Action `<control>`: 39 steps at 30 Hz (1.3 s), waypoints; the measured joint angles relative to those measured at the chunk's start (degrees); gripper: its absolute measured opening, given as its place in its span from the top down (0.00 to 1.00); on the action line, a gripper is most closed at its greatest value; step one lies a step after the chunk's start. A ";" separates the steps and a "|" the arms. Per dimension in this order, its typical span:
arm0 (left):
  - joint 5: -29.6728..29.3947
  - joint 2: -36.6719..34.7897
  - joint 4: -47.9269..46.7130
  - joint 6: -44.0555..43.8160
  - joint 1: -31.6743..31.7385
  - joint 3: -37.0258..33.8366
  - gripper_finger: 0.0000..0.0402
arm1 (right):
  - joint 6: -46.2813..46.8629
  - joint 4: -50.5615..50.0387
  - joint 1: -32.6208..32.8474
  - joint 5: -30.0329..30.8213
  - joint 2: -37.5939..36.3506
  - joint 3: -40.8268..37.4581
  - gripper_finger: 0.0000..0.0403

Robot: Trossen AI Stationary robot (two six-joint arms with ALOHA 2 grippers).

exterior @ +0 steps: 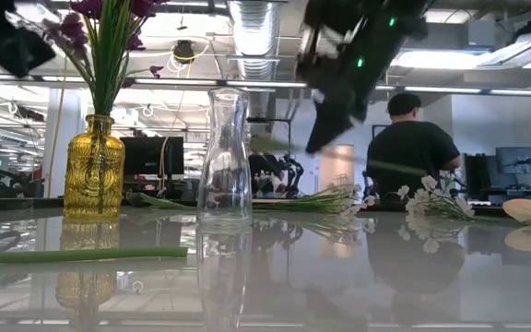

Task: Sort flowers into vase by color
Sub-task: Put the bottom black tulip into the yellow base

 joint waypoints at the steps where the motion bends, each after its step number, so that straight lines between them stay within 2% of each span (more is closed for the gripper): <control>1: 0.82 -0.02 0.64 2.17 -0.13 0.97 0.69 | -0.36 0.54 -0.02 1.49 -2.19 -0.35 0.96; 5: 3.63 0.00 2.04 8.04 -0.48 5.26 0.69 | -3.42 9.31 -0.58 5.86 -10.92 -3.26 0.96; 9: 7.46 0.03 1.81 11.08 -0.73 10.48 0.69 | -7.00 25.27 -1.78 4.35 -16.69 -8.28 0.96; 13: 10.09 0.05 2.59 16.30 -0.73 16.76 0.69 | -10.10 48.72 -2.55 -5.24 -18.32 -12.26 0.96; 17: 10.41 0.02 7.63 25.41 -0.72 23.28 0.69 | -11.29 67.76 -2.55 -15.46 -15.16 -12.52 0.96; 20: 7.09 0.03 13.02 33.38 -0.73 27.11 0.69 | -9.91 82.05 -2.60 -20.72 -11.46 -11.68 0.96; 22: 1.71 0.18 17.60 38.45 -0.73 28.34 0.69 | -8.56 87.58 -2.61 -23.72 -8.51 -9.89 0.96; 26: -11.96 1.88 23.26 46.27 -0.58 28.56 0.69 | -6.11 89.54 -2.84 -28.35 -2.24 -2.59 0.96; 28: -14.93 4.07 24.99 49.66 -0.11 28.53 0.69 | -5.11 88.54 -2.92 -30.59 0.70 2.16 0.96; 32: -14.18 9.12 27.31 52.37 4.16 30.40 0.69 | -4.04 85.59 -3.12 -34.93 5.89 12.33 0.96; 35: -12.62 13.23 27.35 52.17 9.67 31.36 0.69 | -2.66 84.74 -3.11 -39.21 9.36 19.18 0.96; 39: -5.02 19.32 27.26 51.89 17.94 32.97 0.69 | -1.87 82.88 -2.02 -41.88 12.52 24.69 0.96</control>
